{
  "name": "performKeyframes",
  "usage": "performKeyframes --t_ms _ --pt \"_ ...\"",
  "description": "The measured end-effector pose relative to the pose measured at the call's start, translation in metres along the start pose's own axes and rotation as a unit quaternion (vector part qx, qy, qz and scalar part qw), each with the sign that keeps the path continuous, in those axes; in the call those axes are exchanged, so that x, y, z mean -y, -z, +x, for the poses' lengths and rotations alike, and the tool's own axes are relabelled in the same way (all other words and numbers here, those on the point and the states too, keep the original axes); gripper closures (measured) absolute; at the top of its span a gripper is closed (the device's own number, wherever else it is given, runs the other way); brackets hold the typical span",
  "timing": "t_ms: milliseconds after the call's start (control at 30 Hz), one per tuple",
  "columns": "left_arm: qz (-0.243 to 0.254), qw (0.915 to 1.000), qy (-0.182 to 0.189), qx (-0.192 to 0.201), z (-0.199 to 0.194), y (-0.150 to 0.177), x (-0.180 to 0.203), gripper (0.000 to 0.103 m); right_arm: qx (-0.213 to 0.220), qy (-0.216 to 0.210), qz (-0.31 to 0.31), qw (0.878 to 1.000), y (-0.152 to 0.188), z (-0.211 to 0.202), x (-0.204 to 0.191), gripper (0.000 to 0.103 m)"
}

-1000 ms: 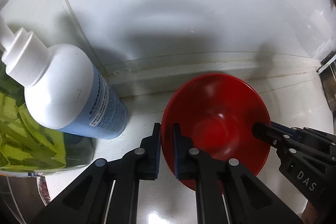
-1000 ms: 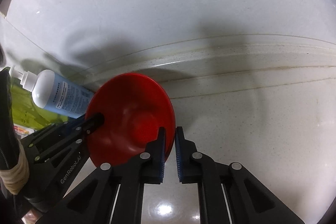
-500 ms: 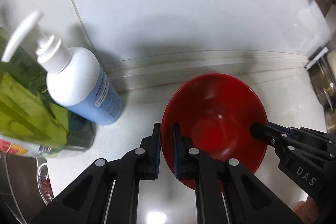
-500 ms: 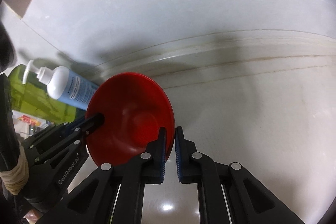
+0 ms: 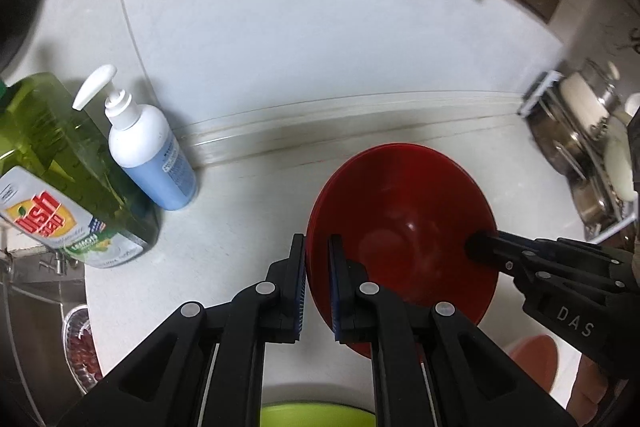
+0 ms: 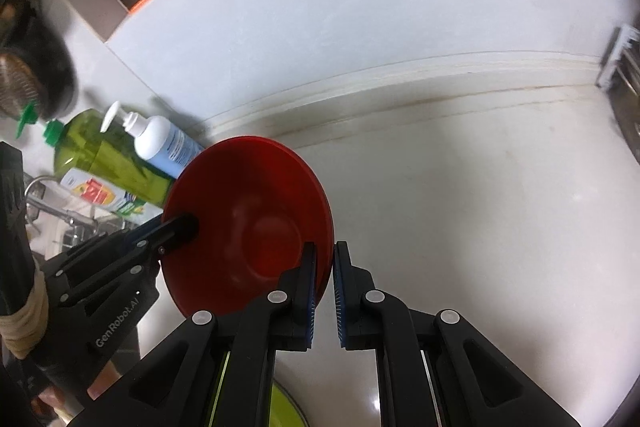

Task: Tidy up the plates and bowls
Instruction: 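Lift the red bowl with both tools and carry it over the pink bowl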

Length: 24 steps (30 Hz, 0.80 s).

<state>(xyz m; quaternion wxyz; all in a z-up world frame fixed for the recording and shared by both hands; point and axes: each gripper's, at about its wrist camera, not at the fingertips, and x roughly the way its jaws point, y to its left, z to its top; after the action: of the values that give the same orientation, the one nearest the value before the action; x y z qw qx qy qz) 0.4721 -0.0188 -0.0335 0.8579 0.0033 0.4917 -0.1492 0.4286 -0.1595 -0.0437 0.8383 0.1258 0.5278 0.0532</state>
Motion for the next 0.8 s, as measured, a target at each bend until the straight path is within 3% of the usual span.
performKeyframes --t_ms 267,800 --pt "0.027 0.9991 0.028 0.016 -0.038 0.025 0.039 0.091 0.015 0.007 0.011 1.0 0.039 -0.041 0.019 0.093" --pt "0.096 0.9927 0.072 0.007 -0.064 0.077 0.12 0.091 0.05 0.043 0.051 0.997 0.114 -0.124 0.087 0.093"
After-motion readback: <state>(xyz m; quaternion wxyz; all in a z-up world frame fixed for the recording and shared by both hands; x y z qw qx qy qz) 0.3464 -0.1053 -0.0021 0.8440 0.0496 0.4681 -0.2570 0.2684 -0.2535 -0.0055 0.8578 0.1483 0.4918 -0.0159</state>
